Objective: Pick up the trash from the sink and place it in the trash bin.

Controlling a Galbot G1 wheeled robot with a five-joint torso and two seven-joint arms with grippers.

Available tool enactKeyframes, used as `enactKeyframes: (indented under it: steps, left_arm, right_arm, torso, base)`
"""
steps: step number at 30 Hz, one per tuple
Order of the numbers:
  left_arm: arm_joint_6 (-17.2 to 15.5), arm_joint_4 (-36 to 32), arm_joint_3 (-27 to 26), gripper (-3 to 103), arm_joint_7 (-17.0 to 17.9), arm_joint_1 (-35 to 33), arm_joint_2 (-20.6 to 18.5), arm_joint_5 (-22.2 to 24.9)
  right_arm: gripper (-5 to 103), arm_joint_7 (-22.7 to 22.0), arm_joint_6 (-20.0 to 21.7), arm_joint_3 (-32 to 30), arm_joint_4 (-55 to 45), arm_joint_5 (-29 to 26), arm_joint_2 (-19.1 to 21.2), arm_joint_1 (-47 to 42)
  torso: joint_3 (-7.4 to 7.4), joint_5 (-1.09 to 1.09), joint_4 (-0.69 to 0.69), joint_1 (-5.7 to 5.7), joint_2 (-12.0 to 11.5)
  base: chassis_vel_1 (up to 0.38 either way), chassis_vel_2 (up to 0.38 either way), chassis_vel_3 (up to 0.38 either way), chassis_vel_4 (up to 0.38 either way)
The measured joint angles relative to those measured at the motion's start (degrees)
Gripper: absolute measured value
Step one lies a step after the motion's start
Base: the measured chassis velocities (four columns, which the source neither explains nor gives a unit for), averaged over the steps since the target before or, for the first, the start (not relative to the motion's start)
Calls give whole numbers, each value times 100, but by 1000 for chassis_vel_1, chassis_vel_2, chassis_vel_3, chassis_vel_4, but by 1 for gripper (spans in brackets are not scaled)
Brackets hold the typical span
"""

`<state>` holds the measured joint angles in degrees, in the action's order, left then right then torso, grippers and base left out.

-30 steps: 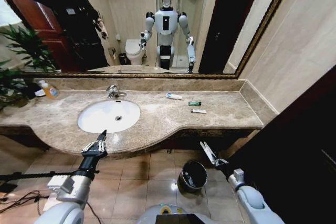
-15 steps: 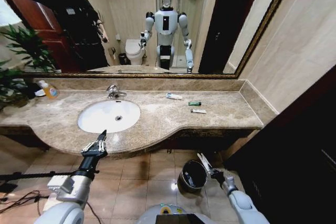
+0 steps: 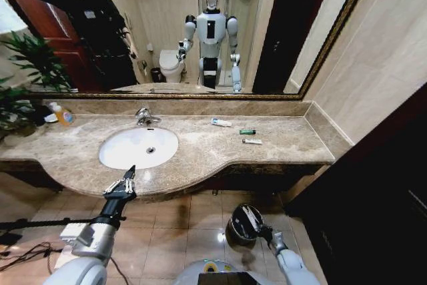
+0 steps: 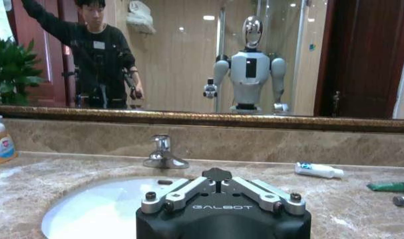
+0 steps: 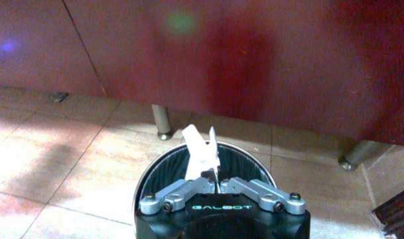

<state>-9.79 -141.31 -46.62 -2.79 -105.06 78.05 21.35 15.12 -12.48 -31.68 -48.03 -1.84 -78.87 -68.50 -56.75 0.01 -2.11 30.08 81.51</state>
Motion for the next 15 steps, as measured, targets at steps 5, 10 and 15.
enactKeyframes:
  steps: [5,10,15]
  left_arm:
    - [0,0,0,0,0,0,0,0]
    - [0,0,0,0,0,0,0,0]
    - [0,0,0,0,0,0,0,0]
  right_arm:
    - [0,-29,-11,-18,156,30,-26,98]
    - [10,-35,-23,-33,249,57,-7,129]
    - [26,-160,-98,-37,259,50,5,135]
  torso:
    - [0,0,0,0,0]
    - [0,-1,0,0,0]
    - [0,-1,0,0,0]
  base:
    - [0,0,0,0]
    - [0,0,0,0]
    - [0,0,0,0]
